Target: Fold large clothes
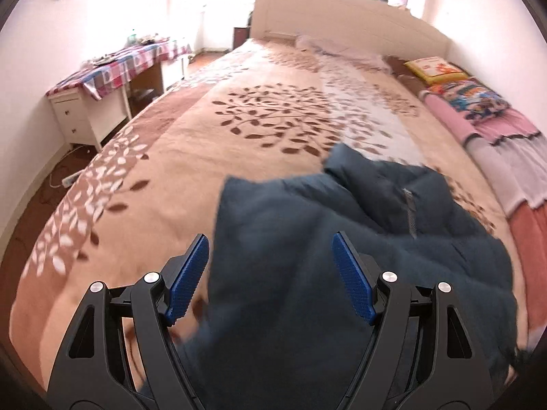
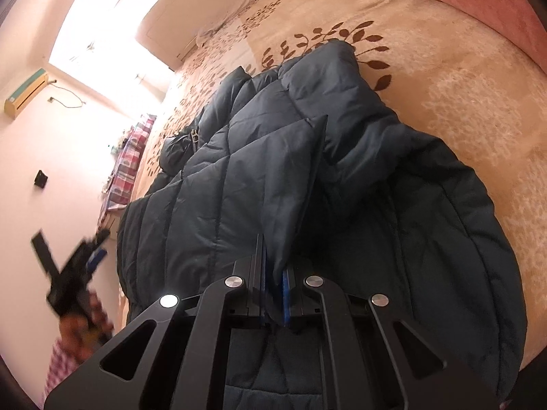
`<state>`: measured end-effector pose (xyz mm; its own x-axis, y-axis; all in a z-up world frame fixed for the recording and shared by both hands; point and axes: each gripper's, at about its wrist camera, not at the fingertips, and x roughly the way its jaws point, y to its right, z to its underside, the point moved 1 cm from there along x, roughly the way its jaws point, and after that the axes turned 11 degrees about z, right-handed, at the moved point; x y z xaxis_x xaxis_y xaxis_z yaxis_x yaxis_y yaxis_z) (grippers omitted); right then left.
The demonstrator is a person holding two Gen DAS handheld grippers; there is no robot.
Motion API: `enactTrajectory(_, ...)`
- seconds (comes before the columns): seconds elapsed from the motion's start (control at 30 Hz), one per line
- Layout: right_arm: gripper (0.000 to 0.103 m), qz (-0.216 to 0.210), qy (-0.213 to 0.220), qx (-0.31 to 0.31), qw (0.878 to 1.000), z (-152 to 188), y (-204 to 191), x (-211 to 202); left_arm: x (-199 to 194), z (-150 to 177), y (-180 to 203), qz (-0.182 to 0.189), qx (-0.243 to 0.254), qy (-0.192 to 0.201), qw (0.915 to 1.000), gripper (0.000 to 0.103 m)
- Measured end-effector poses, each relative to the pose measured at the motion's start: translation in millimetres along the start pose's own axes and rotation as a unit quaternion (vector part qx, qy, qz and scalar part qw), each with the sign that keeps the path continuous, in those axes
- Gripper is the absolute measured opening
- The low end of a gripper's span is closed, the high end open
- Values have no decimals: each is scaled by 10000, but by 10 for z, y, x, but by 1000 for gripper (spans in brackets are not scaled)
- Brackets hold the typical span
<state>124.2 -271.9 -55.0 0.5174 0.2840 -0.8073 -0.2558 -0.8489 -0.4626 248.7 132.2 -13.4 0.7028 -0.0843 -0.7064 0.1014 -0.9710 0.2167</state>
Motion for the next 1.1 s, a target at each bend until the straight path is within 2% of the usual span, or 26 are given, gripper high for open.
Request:
enactTrajectory(0.13, 8, 168, 14, -121, 9998, 19, 3, -1, 440, -149, -176, -280, -284, -334, 9986, 74)
enactTrajectory(0.23, 8, 271, -70, -162, 9995, 47, 33, 60, 733, -52, -251, -289, -487, -738, 9957, 78)
enactTrajectory(0.37, 8, 336, -97, -216, 9992, 36, 12, 109, 755, -8, -313, -275, -669, -677, 9951, 82)
enactTrajectory(0.43, 8, 385, -29, -318, 9988, 10, -28, 96, 653, -18, -338, -251, -715, -539, 9957, 81)
enactTrajectory(0.63, 8, 423, 233, -568, 9972, -128, -159, 63, 44, 44, -430, 201, -737, -77, 9971, 81)
enactTrajectory(0.73, 8, 546, 59, -563, 9969, -143, -126, 198, -266, 214, -471, 453, -761, -25, 9961, 81)
enactTrajectory(0.83, 17, 594, -49, -455, 9972, -135, -78, 222, -604, 472, -520, 685, -823, 28, 9942, 81)
enactTrajectory(0.87, 27, 562, -69, -386, 9977, -137, -54, 186, -698, 554, -538, 759, -861, 45, 9934, 81)
enactTrajectory(0.93, 40, 530, 34, -213, 9984, -133, 11, 50, -893, 746, -572, 902, -910, 37, 9917, 81)
enactTrajectory(1.1, 42, 589, 411, -302, 9970, -58, 197, -400, -1304, 1245, -681, 891, -853, -136, 9923, 81)
